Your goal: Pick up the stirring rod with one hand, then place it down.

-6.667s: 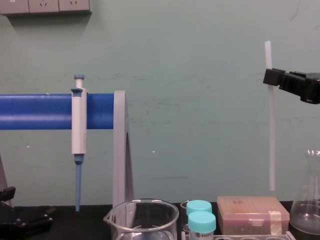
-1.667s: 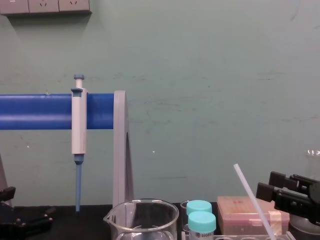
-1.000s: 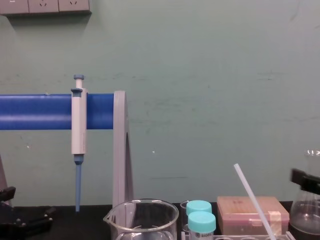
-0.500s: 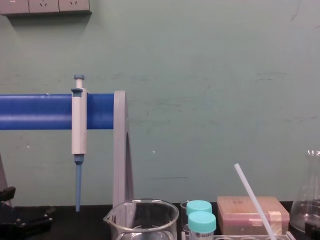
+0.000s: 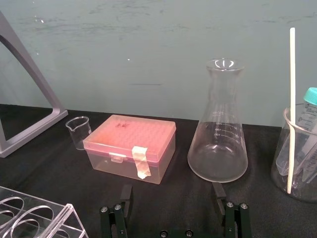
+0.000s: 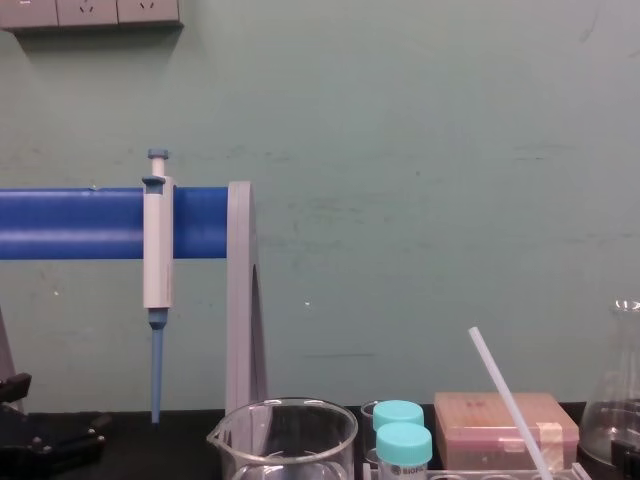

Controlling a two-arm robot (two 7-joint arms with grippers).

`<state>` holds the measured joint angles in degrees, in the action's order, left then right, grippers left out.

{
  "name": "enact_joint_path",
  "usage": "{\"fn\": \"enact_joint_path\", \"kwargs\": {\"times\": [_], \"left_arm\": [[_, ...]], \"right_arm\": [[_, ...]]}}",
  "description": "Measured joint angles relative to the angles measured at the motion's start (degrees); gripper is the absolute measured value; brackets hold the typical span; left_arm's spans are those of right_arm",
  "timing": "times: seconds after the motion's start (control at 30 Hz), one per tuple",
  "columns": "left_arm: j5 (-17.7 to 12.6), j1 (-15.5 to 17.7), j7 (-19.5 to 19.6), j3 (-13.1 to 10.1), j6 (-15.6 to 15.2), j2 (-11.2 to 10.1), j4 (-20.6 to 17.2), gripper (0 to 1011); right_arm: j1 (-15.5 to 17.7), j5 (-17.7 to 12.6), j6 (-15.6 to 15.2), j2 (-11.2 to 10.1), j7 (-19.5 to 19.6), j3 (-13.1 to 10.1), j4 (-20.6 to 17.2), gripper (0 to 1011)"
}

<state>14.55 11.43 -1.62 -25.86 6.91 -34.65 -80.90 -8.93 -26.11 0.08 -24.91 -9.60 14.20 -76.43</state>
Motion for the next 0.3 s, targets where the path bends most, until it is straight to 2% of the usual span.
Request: {"fn": "enact_joint_path", "kwargs": {"times": [0.3], "left_arm": [[0.0,0.0,0.0,0.0,0.0,0.0,0.0,1000]], "right_arm": [[0.04,-0.03,0.07,-0.04,0.04,-0.04,-0.08,1000]]}}
